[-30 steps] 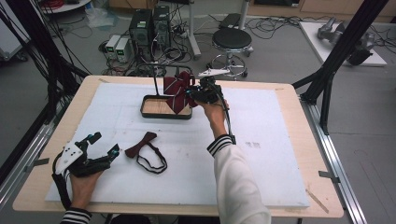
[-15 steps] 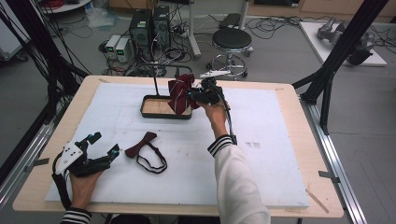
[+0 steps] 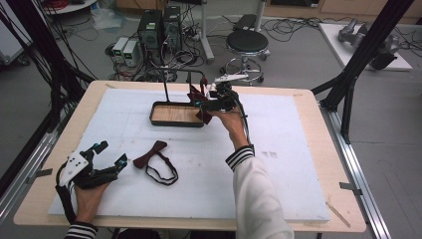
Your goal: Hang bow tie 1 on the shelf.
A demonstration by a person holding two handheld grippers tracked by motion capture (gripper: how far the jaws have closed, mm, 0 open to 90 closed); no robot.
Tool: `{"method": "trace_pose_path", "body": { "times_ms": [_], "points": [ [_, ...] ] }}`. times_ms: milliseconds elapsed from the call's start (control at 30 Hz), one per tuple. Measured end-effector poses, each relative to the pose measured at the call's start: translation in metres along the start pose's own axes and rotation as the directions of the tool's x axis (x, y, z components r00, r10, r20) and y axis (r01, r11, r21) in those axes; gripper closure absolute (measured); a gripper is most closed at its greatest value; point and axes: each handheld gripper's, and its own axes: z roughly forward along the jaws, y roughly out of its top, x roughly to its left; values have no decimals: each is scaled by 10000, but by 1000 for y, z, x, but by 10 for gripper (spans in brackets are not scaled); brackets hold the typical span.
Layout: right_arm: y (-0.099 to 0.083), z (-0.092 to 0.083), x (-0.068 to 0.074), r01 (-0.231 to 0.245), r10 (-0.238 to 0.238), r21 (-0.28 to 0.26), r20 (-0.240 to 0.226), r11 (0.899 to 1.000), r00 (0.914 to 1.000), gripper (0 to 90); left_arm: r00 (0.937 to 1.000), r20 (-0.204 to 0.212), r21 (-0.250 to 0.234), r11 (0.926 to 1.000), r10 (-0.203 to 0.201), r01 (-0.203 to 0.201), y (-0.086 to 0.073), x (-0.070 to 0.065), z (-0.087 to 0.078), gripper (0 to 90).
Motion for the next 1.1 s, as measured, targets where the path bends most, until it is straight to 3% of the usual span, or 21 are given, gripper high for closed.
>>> {"method": "trace_pose_path", "body": {
  "times_ms": [67, 233, 267, 300, 367, 500, 533, 667, 733, 767, 867, 967, 1100],
  "points": [
    [1, -3, 1, 2, -2, -9, -85, 10000, 10000, 125, 10000, 8, 5, 10000, 0, 0, 0, 0, 0, 151],
    [6, -28, 10, 286, -293, -213, -313, 9994, 9991, 119, 10000, 6, -4, 10000, -18, 18, 0, 0, 0, 151],
    [8, -40, 13, 379, -388, -322, -296, 9988, 9988, 118, 10000, -1, -22, 10000, -8, 8, 0, 0, 0, 151],
    [8, -40, 13, 379, -388, -322, -296, 9988, 9988, 118, 10000, -1, -22, 10000, -8, 8, 0, 0, 0, 151],
    [3, -61, 20, 720, -730, -1106, -54, 9913, 9973, 118, 10000, -2, 1, 10000, -4, 4, 0, 0, 0, 151],
    [-6, -79, 23, 733, -722, -1277, 134, 9891, 9973, 117, 10000, -3, -11, 10000, -13, 13, 0, 0, 0, 151],
    [-13, -91, 24, 753, -719, -1611, 269, 9841, 9971, 116, 10000, -3, -20, 10000, -17, 17, 0, 0, 0, 151],
    [-24, -109, 27, 842, -771, -1947, 438, 9772, 9961, 114, 10000, -49, -141, 9999, 39, -40, 0, -1, -1, 151],
    [-35, -125, 31, 1020, -919, -2432, 523, 9646, 9944, 110, 9999, -133, -309, 9995, 32, -36, -1, -1, -3, 150],
    [-35, -125, 31, 1020, -919, -2432, 523, 9646, 9944, 110, 9998, -191, -347, 9994, 29, -36, -1, -1, -3, 150],
    [-53, -142, 37, 1366, -1218, -2732, 703, 9522, 9901, 108, 9998, -189, -261, 9997, 16, -21, -1, -1, -3, 150],
    [-63, -148, 40, 1466, -1296, -2742, 794, 9504, 9884, 109, 9998, -185, -226, 9997, 44, -48, -1, -1, -2, 150],
    [-91, -157, 43, 1577, -1330, -2985, 1016, 9413, 9859, 109, 9998, -195, -253, 9997, 14, -19, -1, -1, -2, 150]
  ]
}}
